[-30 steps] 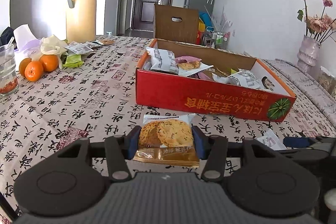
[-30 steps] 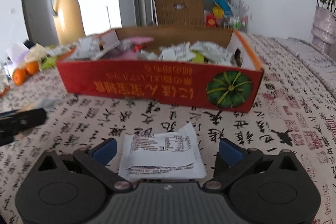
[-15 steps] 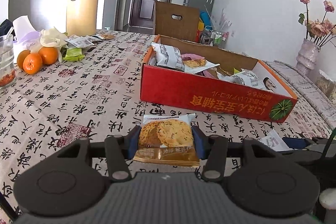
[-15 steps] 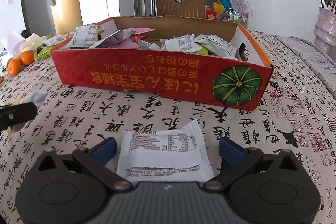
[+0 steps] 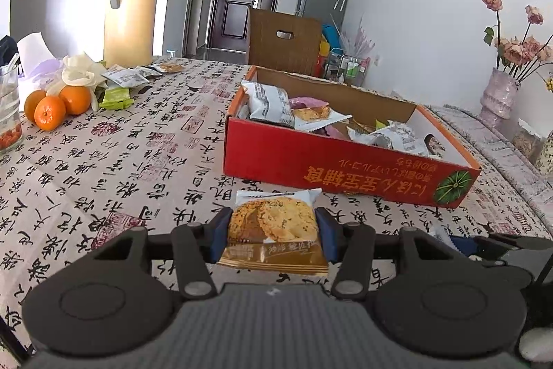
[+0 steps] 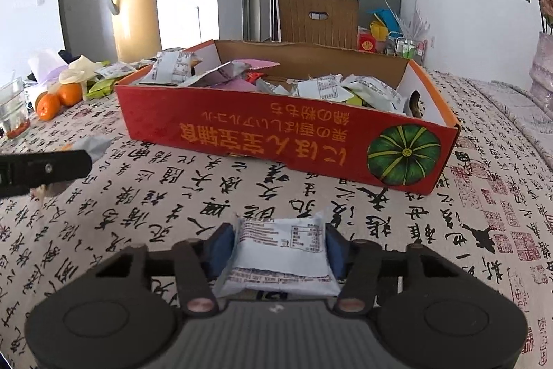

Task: Organize snacks

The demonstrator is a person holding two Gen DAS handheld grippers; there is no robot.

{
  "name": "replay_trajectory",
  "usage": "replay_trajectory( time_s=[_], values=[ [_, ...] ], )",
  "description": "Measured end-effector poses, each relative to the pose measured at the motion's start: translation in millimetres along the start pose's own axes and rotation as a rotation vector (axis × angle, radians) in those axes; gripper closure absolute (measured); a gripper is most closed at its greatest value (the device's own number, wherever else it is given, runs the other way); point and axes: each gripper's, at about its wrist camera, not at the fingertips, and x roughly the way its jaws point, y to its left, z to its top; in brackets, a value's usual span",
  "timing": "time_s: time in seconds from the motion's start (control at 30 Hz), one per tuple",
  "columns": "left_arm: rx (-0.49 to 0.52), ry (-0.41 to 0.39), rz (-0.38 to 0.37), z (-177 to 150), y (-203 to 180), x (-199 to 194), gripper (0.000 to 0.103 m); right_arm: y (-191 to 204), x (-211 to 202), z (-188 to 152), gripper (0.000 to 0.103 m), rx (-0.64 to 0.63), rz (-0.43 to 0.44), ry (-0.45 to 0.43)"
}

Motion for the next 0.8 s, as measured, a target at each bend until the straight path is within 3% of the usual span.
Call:
replay_trajectory(
  time_s=[0.37, 0.4, 0.47, 0.67, 0.8],
  values=[
    [0.020, -0.034, -0.003, 13.1, -8.9, -3.5, 0.050, -5.8, -10.8, -1.1, 0.059, 0.031, 0.005, -0.047],
    [0.026, -0.039, -0.002, 15.3, -10.4, -3.8, 0.050, -6.6, -11.6, -1.0, 0.061, 0.034, 0.006, -0.053],
    [0.030, -0.046, -0.006, 19.2, -12.5, -4.3, 0.050, -8.3, -13.5, 0.3, 0.080, 0.040, 0.012, -0.063],
    [0.029, -0.058, -0.011, 26.6, -16.8, -0.1, 0.050, -12.7, -12.6, 2.6, 0.098, 0.042, 0.031, -0.062],
    [0.023, -0.051, -0.014, 27.3, -17.1, 4.1, 0.050, -14.9, -14.8, 2.2, 0.101, 0.050, 0.040, -0.079]
  ],
)
